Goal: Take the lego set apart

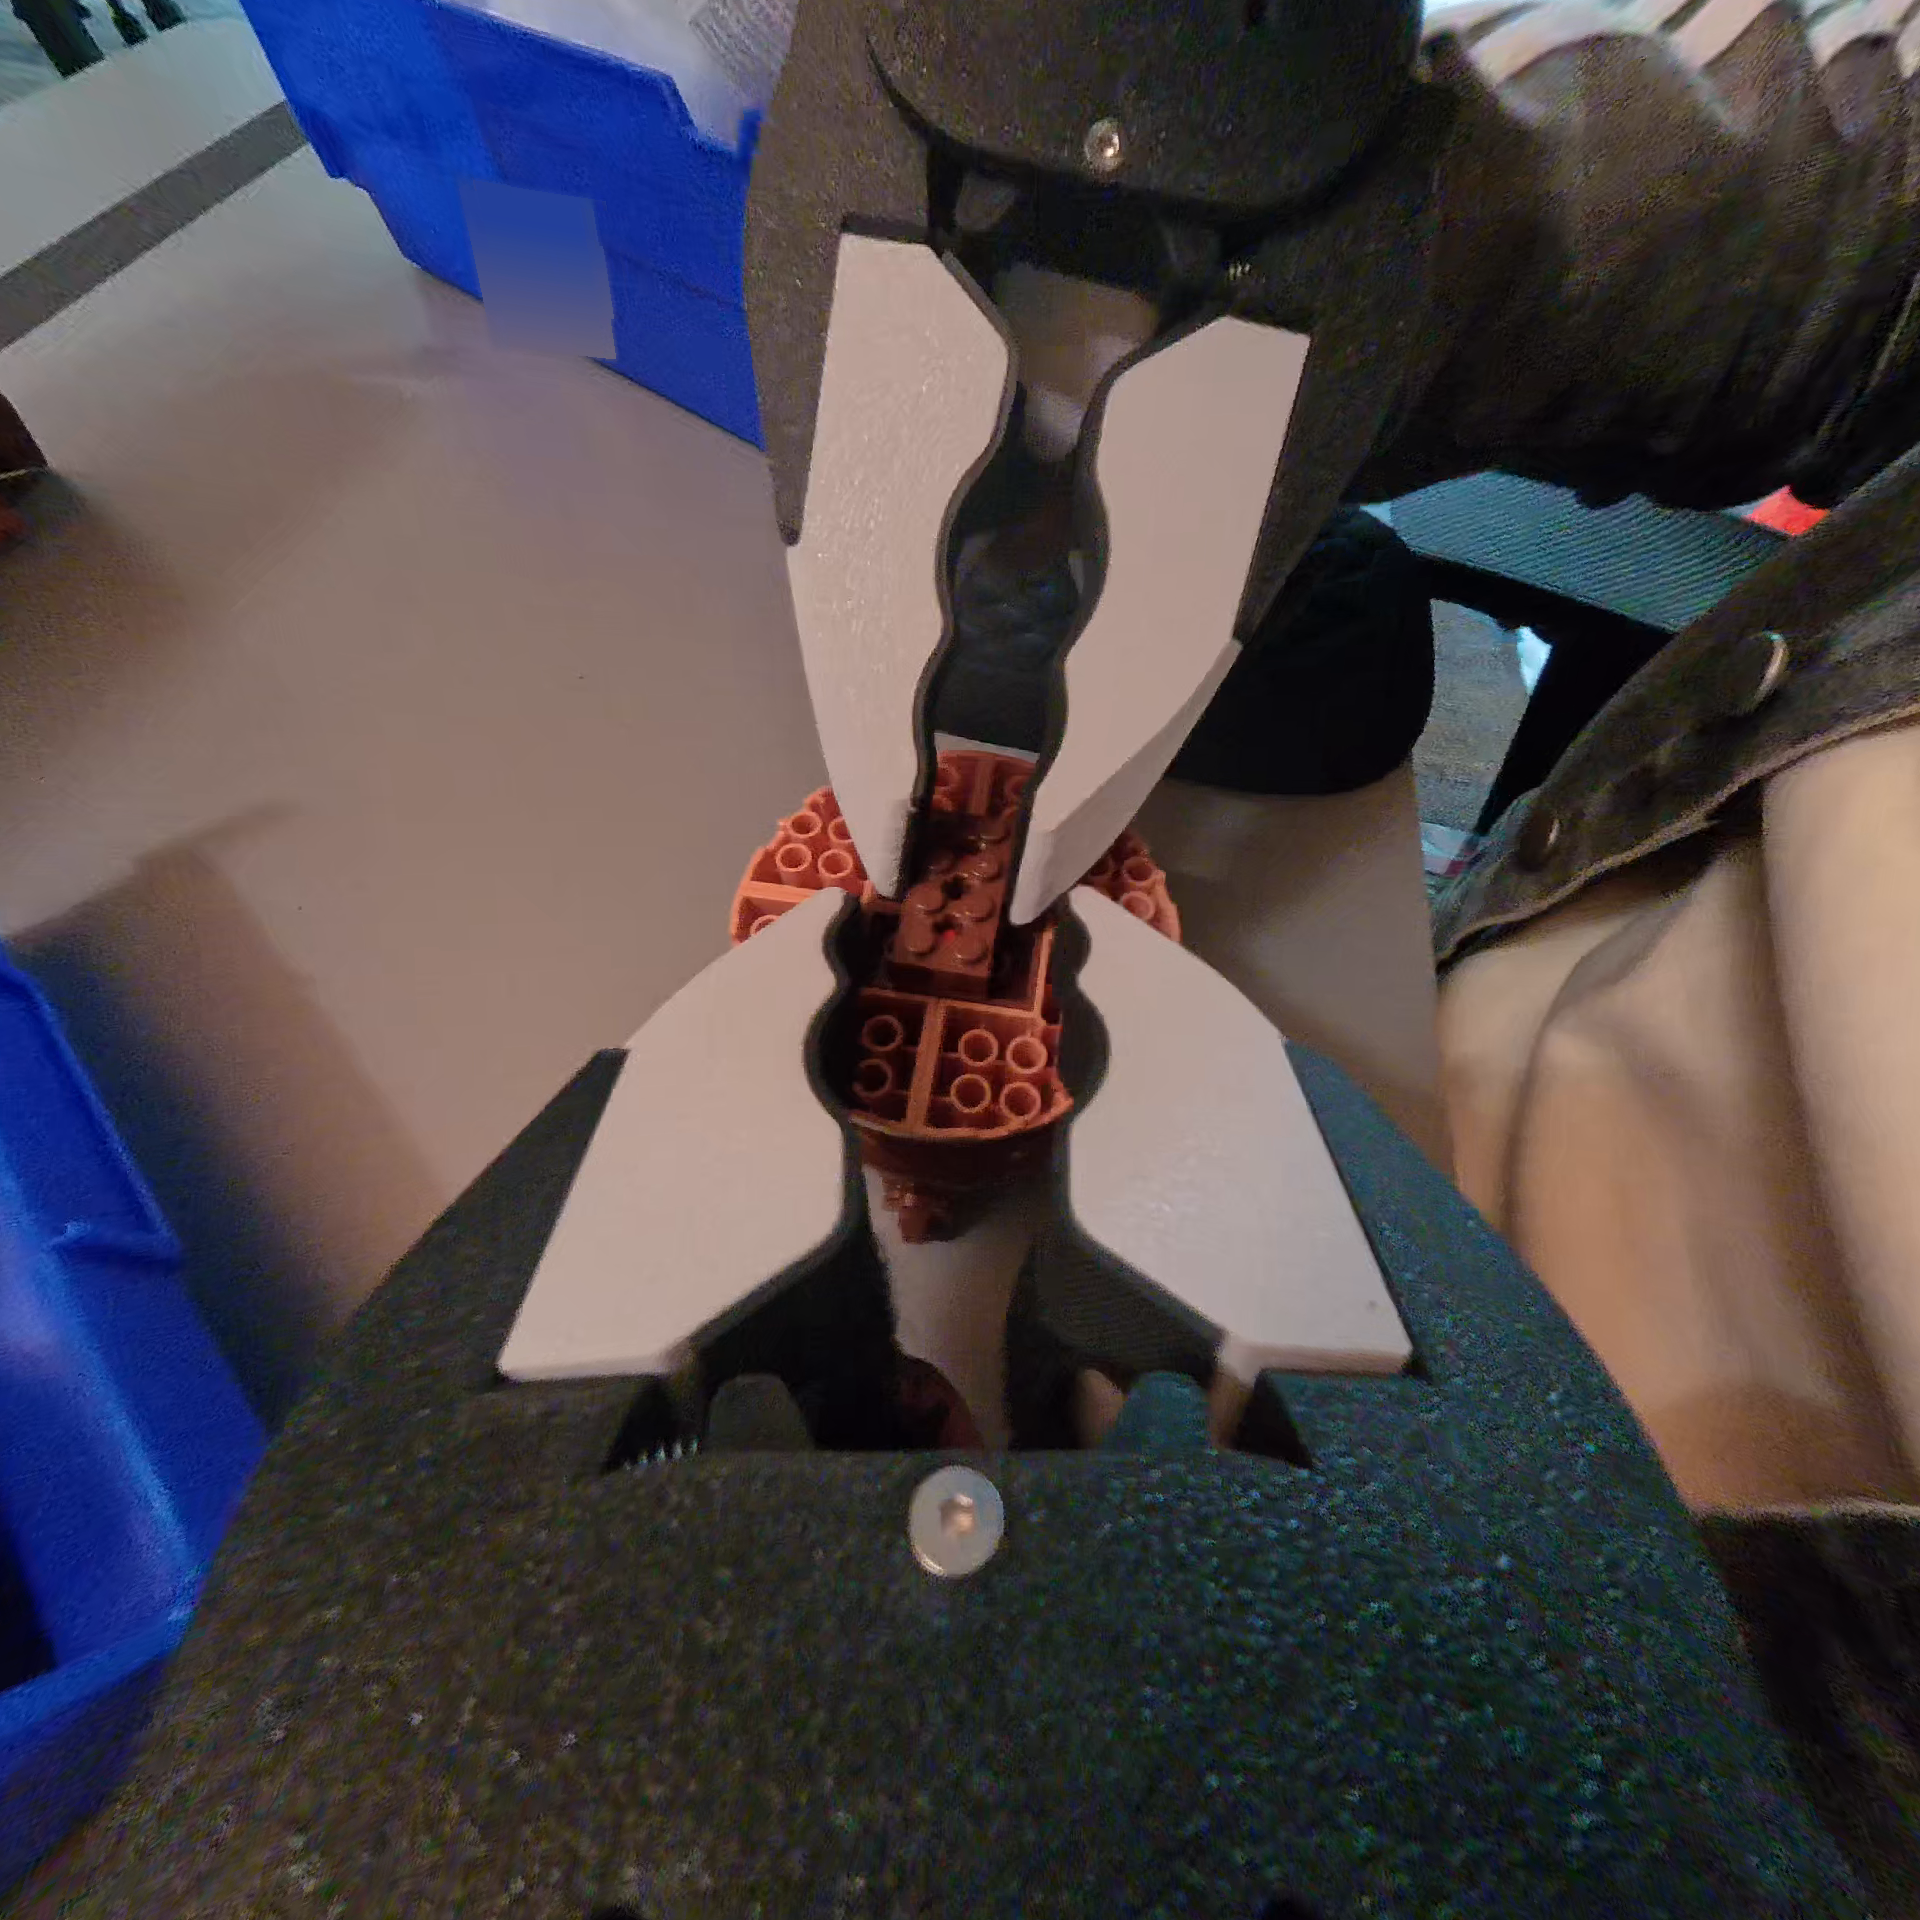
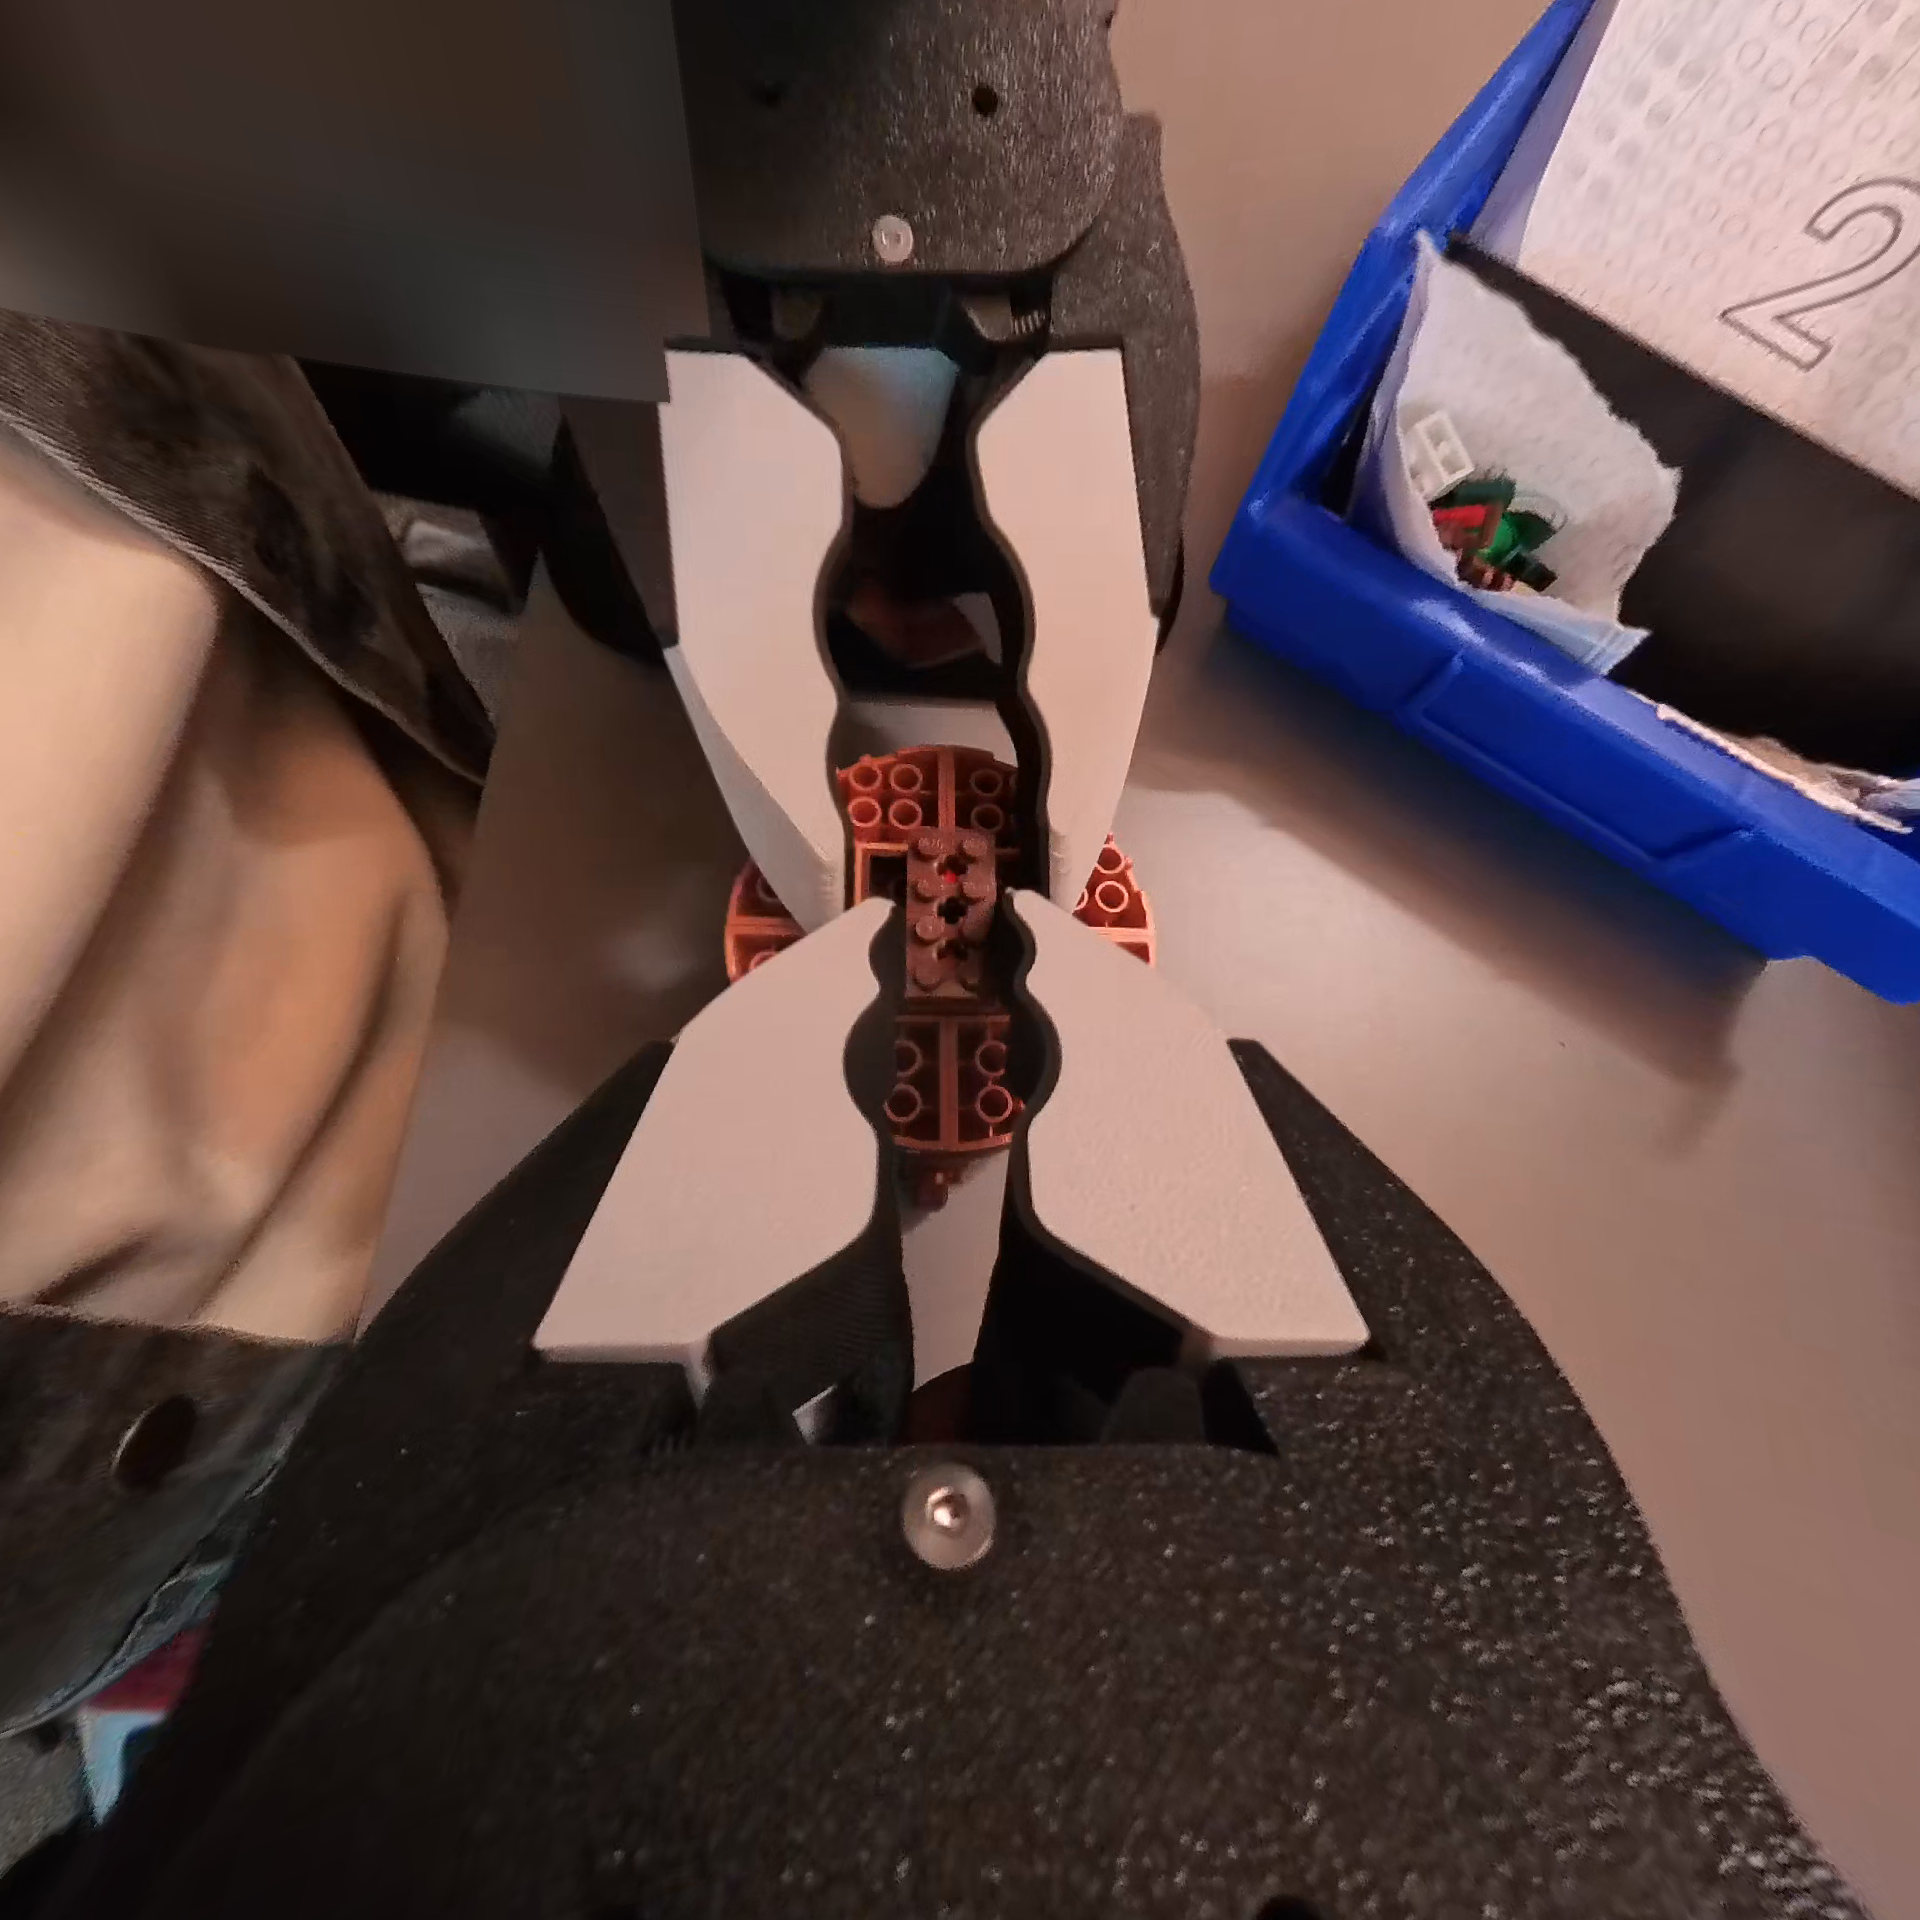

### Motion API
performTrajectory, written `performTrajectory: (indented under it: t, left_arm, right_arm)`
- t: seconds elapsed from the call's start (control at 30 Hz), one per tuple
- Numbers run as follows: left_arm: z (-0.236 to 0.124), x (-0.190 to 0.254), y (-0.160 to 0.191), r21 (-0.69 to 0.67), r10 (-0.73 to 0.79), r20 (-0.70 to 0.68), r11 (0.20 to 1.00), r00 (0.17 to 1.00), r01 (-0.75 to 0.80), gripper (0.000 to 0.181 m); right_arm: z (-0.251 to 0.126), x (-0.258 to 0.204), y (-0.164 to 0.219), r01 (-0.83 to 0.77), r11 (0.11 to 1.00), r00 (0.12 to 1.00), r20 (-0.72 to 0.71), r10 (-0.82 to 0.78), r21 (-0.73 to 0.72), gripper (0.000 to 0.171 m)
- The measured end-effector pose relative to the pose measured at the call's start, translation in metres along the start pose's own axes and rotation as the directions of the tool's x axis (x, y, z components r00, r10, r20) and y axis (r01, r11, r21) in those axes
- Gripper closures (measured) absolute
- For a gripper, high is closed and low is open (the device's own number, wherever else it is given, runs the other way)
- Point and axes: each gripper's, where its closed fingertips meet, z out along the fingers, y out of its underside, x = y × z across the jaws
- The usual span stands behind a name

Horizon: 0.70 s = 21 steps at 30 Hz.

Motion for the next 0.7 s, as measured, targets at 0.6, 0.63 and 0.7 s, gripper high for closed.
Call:
performTrajectory:
  t: [0.6, 0.63, 0.7]
  left_arm:
    - [0.0, 0.002, 0.0, -0.008, 0.023, -0.005, 1.0, 1.0, -0.023, 0.145]
    - [0.0, 0.002, 0.0, -0.004, 0.024, -0.004, 1.0, 1.0, -0.024, 0.145]
    - [0.0, 0.002, -0.001, 0.003, 0.034, 0.0, 0.999, 0.999, -0.034, 0.145]
  right_arm:
    - [-0.036, 0.003, -0.05, 0.243, 0.97, 0.955, -0.185, -0.234, 0.025, 0.155]
    - [-0.037, 0.01, -0.041, 0.226, 0.974, 0.954, -0.198, -0.225, -0.019, 0.155]
    - [-0.042, 0.014, -0.035, 0.102, 0.993, 0.98, -0.178, -0.091, 0.056, 0.156]
